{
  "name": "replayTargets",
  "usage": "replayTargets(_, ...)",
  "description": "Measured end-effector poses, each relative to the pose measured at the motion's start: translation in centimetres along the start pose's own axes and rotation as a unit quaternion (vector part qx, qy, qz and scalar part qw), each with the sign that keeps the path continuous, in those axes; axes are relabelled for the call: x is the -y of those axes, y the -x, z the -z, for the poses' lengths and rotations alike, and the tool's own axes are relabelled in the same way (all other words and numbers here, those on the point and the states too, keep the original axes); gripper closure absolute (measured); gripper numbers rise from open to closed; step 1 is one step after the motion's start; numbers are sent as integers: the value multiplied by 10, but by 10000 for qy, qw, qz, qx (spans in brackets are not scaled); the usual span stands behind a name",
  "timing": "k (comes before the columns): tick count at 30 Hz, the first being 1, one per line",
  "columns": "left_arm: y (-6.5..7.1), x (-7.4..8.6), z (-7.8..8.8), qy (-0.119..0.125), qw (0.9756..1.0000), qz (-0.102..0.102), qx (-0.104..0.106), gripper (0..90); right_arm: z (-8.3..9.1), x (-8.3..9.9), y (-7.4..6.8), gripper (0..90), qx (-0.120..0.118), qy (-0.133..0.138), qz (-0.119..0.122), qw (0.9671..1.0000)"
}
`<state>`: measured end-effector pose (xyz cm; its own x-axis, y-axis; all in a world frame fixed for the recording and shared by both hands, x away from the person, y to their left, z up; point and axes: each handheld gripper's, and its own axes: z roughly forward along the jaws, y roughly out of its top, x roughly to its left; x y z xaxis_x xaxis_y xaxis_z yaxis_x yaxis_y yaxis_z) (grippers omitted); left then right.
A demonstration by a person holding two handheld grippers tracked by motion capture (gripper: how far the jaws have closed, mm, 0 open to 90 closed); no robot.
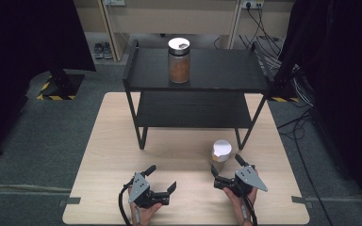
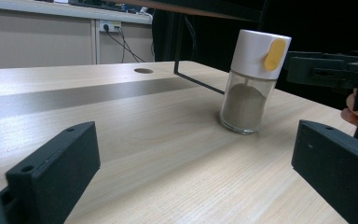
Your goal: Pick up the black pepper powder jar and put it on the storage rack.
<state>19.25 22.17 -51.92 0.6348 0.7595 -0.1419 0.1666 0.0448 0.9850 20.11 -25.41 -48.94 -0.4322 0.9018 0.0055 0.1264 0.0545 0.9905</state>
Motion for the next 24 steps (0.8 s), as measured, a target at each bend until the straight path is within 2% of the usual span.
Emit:
replayTargets(7,0,0,0,2,10000,3,1,3,-15,-1,1,15,22,-116,95,9999)
replayTargets(21,0,0,0,2,10000,14,0,4,-35,-3,6,164,46,-356,69,9993)
replayTargets(24,0,0,0,3,10000,13,-1,4,-37,-3,6,172,51,-412,73,9991)
